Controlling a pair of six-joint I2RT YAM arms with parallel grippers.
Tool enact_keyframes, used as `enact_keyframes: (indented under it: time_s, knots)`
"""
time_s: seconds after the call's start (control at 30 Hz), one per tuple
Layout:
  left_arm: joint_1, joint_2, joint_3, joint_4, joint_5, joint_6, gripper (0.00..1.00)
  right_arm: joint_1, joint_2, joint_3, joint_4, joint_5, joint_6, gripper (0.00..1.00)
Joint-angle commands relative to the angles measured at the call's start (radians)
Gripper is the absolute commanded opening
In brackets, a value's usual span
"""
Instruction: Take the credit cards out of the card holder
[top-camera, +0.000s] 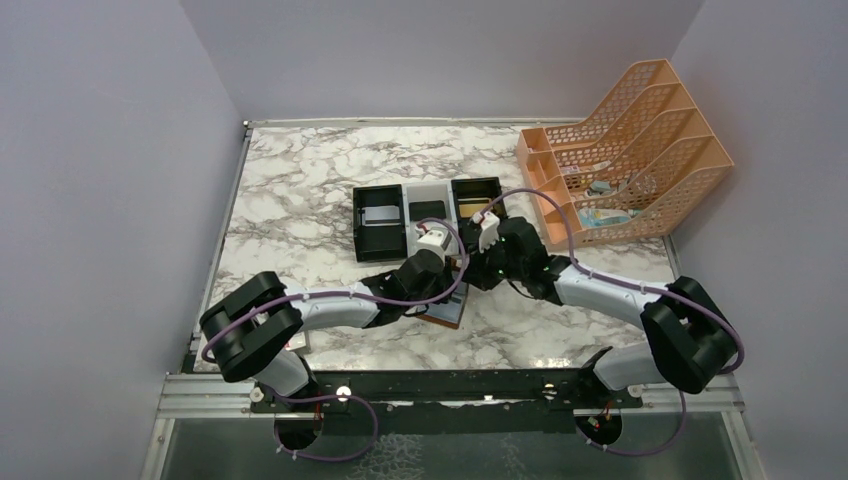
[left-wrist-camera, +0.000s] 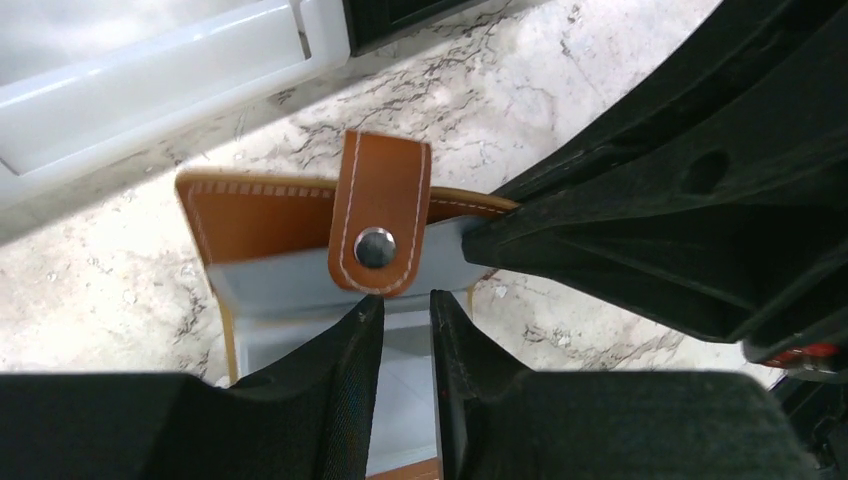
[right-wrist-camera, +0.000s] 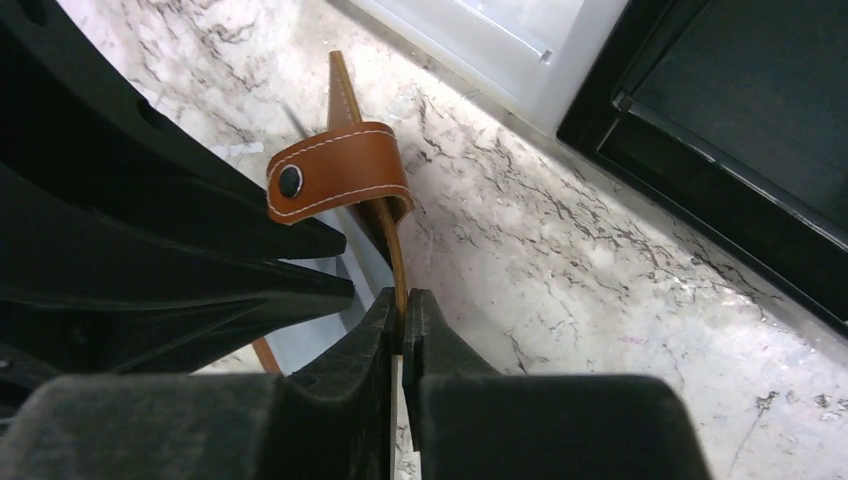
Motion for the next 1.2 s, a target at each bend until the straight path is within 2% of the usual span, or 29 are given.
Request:
enact_keyframes:
  time_s: [0.0,0.13,0.3,0.43,0.6,0.83,1.03,1.17]
  knots:
    - [0.005,-0.071,-0.017,-0.052,-0.027,-0.031,0.29,-0.003,-0.050,-0.028,0.047,-0.034,0.123,0.01]
    - [0.005,-0.176,-0.053,-0.078,-0.023,-0.074,0.40,-0.003,-0.109,-0.142,0.065,-0.005,0.401,0.01]
    - [0.005,-0.321,-0.121,-0.152,-0.028,-0.152,0.53,0.002,-0.247,-0.406,0.282,-0.007,0.741,0.01]
    - [0.003,-0.421,-0.206,-0.206,-0.027,-0.251,0.56,0.038,-0.341,-0.577,0.427,0.096,0.978,0.01]
    - [-0.004,-0.526,-0.259,-0.183,0.013,-0.300,0.61,0.080,-0.372,-0.570,0.373,0.199,1.004,0.01]
    - [-0.040,-0.558,-0.238,-0.191,0.069,-0.310,0.61,0.123,-0.380,-0.558,0.358,0.325,1.048,0.01]
    - [-0.113,-0.466,-0.337,-0.103,-0.002,-0.468,0.62,0.238,-0.350,-0.552,0.344,0.455,1.141,0.01]
    - [-0.159,-0.409,-0.321,-0.057,-0.042,-0.468,0.63,0.277,-0.314,-0.559,0.360,0.496,1.199,0.01]
